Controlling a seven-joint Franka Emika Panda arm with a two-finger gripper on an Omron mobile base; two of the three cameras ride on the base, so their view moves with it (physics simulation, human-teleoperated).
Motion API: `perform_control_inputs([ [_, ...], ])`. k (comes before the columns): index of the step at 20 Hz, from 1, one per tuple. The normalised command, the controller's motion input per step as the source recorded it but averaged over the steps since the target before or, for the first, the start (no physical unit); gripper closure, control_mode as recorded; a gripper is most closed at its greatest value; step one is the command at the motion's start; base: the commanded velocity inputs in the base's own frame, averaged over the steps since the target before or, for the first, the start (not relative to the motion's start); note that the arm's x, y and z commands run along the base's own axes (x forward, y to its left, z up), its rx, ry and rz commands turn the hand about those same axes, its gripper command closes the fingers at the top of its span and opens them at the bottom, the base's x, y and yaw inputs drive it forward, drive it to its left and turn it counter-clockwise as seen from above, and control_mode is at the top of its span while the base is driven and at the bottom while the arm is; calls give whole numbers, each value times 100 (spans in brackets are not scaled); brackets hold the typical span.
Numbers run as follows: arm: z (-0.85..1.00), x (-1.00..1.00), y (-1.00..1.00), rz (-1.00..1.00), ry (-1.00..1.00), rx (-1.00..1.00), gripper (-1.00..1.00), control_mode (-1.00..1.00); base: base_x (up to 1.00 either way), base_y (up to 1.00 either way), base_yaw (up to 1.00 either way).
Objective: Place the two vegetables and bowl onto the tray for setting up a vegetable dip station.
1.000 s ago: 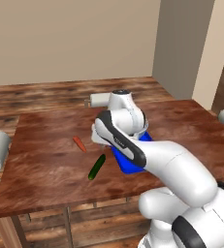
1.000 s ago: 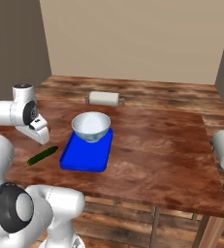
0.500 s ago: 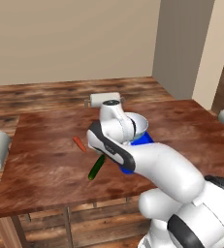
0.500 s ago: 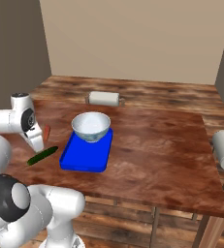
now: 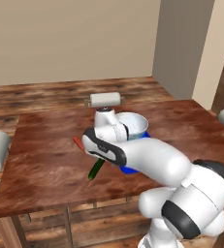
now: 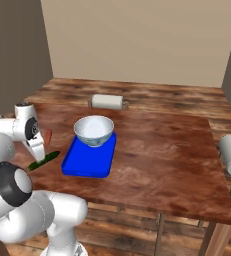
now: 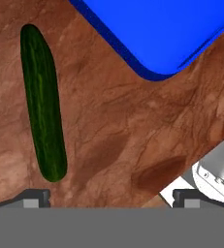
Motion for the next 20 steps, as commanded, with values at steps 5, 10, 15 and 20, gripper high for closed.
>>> perform_control_inputs([
  [5, -31, 8, 14, 0, 7, 0, -100, -100, 0, 0, 0],
  [10, -31, 6, 16, 0, 18, 0, -100, -100, 0, 0, 0],
  [15, -26, 11, 22, 0, 10, 0, -100, -100, 0, 0, 0],
  [20, -18, 22, 18, 0, 2, -5, -100, -100, 0, 0, 0],
])
